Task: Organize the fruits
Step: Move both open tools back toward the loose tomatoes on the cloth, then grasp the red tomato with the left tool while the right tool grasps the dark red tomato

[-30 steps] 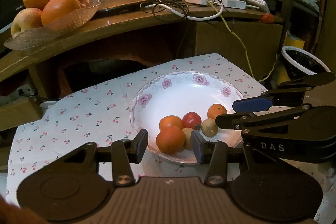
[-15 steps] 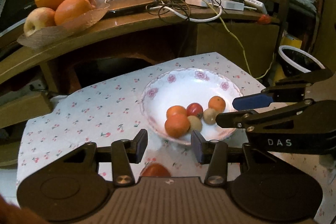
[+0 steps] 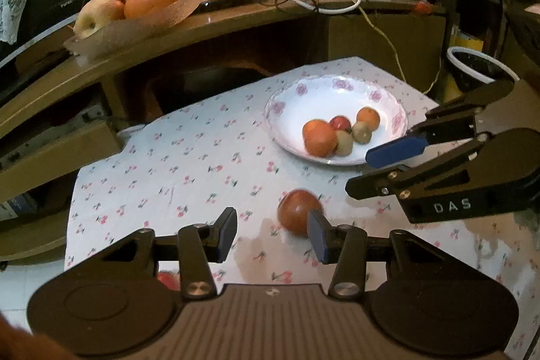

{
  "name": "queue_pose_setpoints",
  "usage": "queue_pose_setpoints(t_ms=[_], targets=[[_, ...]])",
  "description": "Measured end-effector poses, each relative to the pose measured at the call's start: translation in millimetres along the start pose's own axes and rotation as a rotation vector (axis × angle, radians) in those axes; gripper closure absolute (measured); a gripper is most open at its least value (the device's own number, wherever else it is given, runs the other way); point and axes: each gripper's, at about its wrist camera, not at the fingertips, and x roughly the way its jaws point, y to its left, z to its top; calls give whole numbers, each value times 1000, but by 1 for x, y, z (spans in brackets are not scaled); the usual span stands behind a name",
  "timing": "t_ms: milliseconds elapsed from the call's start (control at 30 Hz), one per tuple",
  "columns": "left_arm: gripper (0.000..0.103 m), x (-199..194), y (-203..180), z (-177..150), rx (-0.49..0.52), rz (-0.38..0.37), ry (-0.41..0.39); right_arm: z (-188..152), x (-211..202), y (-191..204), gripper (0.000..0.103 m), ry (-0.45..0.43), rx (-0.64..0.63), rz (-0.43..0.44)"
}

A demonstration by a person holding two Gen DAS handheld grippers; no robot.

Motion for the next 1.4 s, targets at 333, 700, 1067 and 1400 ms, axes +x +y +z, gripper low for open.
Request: queue_pose_setpoints(t_ms=[333,700,1067,1400], targets=[[52,-4,31,-17,-16,63,16,6,24,20,59,36,-25,54],[47,2,61,-36,-52,135,46,12,48,30,54,59,-23,80],[47,28,77,-48,-172,106,94,13,66,41,55,92,-26,110],[56,35,73,-48,-190,97,105,16,72,39,55,91,1,122]])
